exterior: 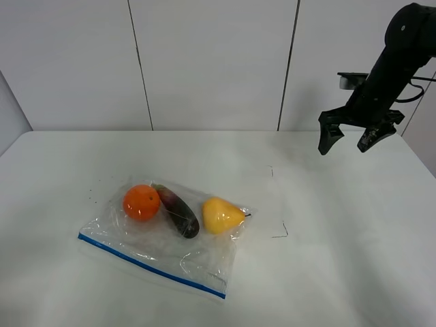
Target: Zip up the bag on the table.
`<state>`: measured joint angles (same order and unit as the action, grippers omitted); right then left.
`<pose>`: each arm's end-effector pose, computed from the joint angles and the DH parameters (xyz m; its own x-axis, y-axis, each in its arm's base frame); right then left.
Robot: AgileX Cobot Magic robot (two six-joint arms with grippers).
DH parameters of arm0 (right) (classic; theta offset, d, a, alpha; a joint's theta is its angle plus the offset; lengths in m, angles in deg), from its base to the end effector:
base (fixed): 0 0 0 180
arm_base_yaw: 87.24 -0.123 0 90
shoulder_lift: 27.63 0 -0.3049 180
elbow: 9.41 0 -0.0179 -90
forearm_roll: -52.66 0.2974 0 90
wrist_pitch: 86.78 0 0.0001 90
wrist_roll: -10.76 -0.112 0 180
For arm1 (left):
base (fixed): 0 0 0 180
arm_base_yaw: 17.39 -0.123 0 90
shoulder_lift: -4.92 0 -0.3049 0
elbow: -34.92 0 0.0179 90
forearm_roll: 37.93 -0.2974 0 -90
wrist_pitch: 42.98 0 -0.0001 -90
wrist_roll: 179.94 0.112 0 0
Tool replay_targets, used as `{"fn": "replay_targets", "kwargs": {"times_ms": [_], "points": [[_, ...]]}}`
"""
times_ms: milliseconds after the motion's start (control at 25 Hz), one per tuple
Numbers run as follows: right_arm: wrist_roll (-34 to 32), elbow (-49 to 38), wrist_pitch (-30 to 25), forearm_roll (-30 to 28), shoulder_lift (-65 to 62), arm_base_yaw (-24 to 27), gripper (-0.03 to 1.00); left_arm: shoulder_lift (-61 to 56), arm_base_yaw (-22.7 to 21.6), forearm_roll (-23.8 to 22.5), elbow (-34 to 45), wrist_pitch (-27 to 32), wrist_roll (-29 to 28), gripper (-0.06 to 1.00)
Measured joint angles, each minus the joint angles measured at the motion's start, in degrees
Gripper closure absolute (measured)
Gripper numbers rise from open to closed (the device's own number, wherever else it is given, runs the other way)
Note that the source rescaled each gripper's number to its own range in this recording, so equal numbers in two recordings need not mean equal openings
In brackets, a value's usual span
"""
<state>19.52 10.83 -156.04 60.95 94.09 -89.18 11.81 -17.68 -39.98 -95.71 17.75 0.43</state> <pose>0.4727 0.0311 0.2312 -0.9751 -0.1333 -0.1770 -0.1551 0.9811 0.1157 0.0344 0.0037 0.2888 -0.4542 0.0216 -0.8906 -0.0220 0.9991 0.0355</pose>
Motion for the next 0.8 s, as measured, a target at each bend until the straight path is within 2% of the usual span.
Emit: {"fn": "replay_targets", "kwargs": {"times_ms": [240, 800], "points": [[-0.3, -10.4, 0.1, -0.1, -8.5, 0.0, 0.0, 0.0, 0.0, 0.0, 0.0, 0.0, 0.0, 0.07], [-1.6, -52.3, 0.8, -2.0, -49.9, 0.0, 0.0, 0.0, 0.0, 0.0, 0.0, 0.0, 0.0, 0.07]]}}
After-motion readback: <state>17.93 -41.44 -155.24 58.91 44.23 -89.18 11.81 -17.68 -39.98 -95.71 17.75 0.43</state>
